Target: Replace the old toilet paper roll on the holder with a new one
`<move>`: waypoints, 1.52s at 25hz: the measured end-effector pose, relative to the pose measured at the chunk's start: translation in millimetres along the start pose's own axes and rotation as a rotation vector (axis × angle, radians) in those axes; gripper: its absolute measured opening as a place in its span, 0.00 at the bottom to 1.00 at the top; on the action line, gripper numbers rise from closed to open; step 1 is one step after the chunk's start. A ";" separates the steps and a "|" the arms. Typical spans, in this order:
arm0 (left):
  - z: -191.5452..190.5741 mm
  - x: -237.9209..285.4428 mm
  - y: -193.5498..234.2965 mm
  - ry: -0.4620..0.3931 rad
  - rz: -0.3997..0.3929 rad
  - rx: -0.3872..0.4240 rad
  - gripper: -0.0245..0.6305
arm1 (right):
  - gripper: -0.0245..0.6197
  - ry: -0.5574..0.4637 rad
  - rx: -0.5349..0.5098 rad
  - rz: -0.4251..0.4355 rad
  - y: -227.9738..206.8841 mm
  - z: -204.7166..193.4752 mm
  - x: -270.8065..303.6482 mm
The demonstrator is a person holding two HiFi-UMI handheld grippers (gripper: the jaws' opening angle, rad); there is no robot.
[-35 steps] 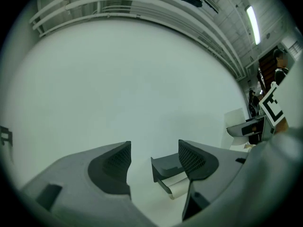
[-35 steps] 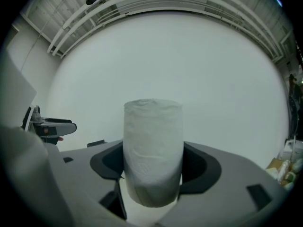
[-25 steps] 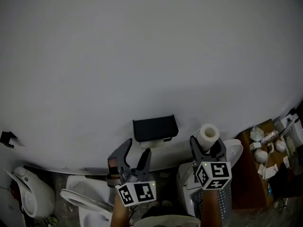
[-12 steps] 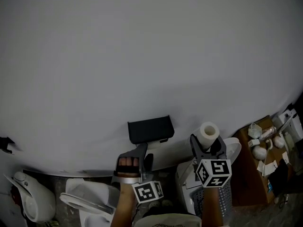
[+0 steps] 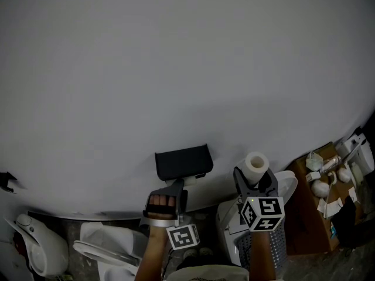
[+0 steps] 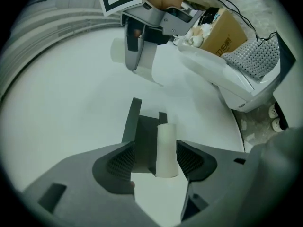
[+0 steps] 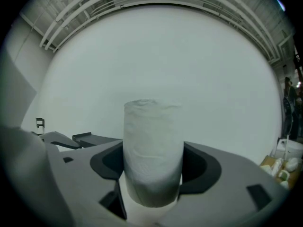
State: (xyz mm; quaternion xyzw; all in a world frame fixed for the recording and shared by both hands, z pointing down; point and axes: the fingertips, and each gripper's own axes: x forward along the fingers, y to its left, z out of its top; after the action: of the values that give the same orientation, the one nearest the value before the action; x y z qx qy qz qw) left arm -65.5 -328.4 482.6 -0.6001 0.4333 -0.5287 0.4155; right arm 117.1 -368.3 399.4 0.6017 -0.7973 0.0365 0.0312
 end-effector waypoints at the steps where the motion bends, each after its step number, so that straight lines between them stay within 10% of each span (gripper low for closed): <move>1: 0.8 -0.6 -0.8 -0.001 0.004 0.000 0.45 | 0.52 0.001 0.001 0.000 -0.4 -0.6 0.0; 22: -12.1 41.7 -19.8 0.121 -0.032 0.019 0.32 | 0.52 0.002 0.003 -0.049 -26.4 -0.6 -10.3; 38: 68.1 59.9 -11.8 -0.012 -0.016 -0.016 0.31 | 0.52 0.010 0.005 -0.134 -72.0 -4.2 -34.3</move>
State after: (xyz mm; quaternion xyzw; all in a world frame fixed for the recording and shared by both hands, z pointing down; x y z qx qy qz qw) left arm 7.1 -379.8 503.8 -0.6100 0.4302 -0.5249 0.4091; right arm 195.8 -354.8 401.9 0.6536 -0.7549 0.0391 0.0359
